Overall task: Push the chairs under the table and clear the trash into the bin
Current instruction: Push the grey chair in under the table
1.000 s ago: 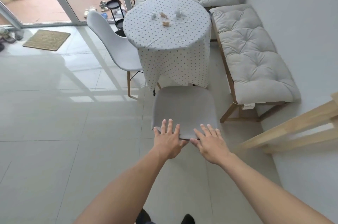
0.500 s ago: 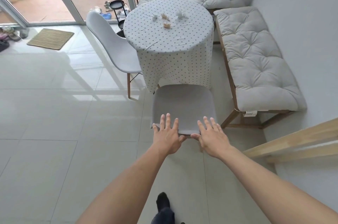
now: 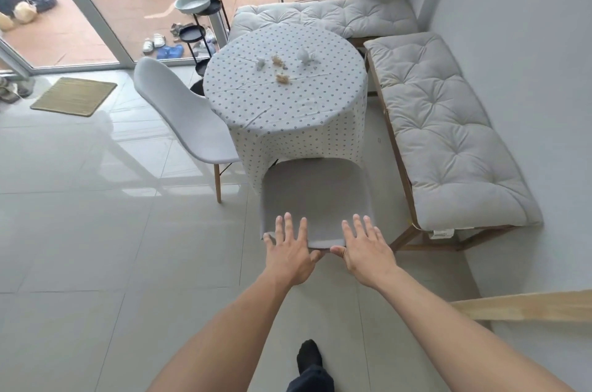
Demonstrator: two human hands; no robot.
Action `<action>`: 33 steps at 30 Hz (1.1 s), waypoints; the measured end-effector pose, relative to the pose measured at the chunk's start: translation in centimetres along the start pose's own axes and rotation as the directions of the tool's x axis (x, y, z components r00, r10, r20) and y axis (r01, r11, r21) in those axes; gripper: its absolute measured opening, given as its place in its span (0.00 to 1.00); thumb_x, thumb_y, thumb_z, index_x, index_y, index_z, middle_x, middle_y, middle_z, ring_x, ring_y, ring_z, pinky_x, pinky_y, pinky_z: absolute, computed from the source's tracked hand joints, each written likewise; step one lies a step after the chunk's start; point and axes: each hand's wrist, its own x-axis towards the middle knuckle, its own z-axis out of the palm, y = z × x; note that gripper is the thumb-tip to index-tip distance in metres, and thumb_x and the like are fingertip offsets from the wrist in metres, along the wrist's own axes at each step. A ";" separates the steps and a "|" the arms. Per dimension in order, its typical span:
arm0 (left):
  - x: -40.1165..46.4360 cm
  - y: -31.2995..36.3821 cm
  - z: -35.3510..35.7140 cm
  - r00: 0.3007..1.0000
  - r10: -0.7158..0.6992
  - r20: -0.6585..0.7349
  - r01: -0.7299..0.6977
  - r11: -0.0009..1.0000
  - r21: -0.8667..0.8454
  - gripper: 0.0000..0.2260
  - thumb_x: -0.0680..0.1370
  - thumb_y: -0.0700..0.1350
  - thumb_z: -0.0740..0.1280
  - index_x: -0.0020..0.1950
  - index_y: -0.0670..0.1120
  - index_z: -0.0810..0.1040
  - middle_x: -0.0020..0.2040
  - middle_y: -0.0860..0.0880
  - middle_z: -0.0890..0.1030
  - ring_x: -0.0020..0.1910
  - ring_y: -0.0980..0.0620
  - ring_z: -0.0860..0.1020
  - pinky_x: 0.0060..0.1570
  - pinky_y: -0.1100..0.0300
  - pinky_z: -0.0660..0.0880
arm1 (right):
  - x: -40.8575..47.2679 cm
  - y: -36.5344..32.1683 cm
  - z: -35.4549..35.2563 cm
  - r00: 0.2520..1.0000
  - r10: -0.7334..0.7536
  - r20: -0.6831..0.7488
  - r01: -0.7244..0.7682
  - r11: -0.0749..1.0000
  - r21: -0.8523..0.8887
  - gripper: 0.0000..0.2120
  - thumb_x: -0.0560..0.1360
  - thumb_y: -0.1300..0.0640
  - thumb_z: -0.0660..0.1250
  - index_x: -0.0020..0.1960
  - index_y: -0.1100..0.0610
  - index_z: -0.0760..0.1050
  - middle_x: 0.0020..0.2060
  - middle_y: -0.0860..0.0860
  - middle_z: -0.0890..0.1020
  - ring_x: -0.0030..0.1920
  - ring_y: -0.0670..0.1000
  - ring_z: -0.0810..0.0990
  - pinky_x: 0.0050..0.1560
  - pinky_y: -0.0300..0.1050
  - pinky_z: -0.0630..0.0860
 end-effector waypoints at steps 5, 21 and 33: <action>4.6 -0.2 -2.6 1.000 0.001 0.014 -0.001 1.000 -0.005 0.42 0.79 0.75 0.47 0.84 0.51 0.40 0.83 0.40 0.35 0.81 0.39 0.33 0.77 0.31 0.46 | 4.4 0.6 -2.3 0.999 0.037 0.014 -0.037 0.999 0.014 0.39 0.81 0.33 0.44 0.82 0.57 0.46 0.82 0.62 0.47 0.81 0.63 0.43 0.80 0.60 0.48; 14.1 -0.1 -7.0 0.999 0.005 -0.034 -0.003 0.999 0.052 0.40 0.80 0.72 0.48 0.84 0.49 0.43 0.83 0.38 0.37 0.82 0.37 0.36 0.76 0.29 0.50 | 13.7 3.5 -7.4 1.000 -0.021 0.010 0.021 0.998 -0.063 0.40 0.80 0.32 0.44 0.82 0.58 0.47 0.82 0.61 0.48 0.81 0.63 0.43 0.80 0.60 0.49; 14.0 -1.9 -9.9 0.996 -0.083 0.028 0.084 0.996 -0.027 0.37 0.82 0.58 0.60 0.84 0.49 0.43 0.84 0.40 0.36 0.82 0.39 0.36 0.77 0.30 0.49 | 15.3 3.1 -11.1 0.999 -0.037 0.015 0.038 0.999 -0.029 0.44 0.78 0.27 0.50 0.82 0.55 0.49 0.82 0.59 0.49 0.82 0.60 0.44 0.79 0.61 0.50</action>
